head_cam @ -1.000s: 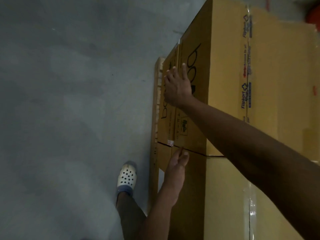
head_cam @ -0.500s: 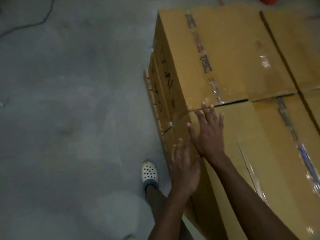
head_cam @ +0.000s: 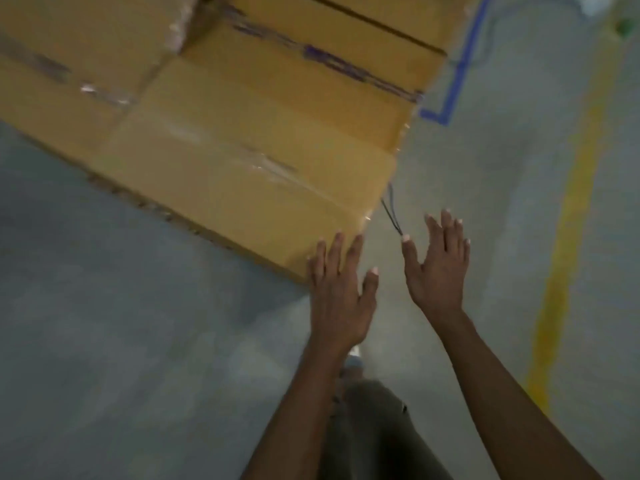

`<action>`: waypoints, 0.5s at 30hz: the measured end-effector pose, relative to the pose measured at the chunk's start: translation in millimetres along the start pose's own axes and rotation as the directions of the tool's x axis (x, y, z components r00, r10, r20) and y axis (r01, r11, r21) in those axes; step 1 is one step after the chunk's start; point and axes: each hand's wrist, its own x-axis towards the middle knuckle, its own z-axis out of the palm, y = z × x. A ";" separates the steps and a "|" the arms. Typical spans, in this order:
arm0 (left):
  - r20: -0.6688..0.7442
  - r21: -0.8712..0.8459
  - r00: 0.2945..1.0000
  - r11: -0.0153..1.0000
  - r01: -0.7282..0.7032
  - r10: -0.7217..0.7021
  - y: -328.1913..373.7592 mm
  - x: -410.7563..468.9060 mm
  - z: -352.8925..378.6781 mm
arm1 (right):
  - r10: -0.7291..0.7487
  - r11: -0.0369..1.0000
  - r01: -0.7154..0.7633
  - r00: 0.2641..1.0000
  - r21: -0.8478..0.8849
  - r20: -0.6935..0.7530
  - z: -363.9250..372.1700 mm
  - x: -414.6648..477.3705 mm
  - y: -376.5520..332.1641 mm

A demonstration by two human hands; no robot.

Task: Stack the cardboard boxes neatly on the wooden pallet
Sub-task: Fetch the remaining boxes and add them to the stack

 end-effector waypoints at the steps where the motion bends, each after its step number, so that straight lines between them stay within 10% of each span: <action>1: 0.021 0.081 0.999 0.995 -0.051 0.049 7.2 4.3 11.6 | 0.058 0.998 -0.057 0.997 0.031 -0.042 -1.7 0.6 26.4; 7: 0.103 0.496 0.968 0.832 -0.248 0.227 9.2 58.6 32.7 | 0.397 0.872 -0.369 0.918 0.320 -0.023 33.3 9.5 122.3; 15: 0.216 0.659 0.929 0.658 -0.365 0.300 33.7 143.3 58.8 | 0.401 0.737 -0.448 0.893 0.505 0.207 89.1 57.3 119.9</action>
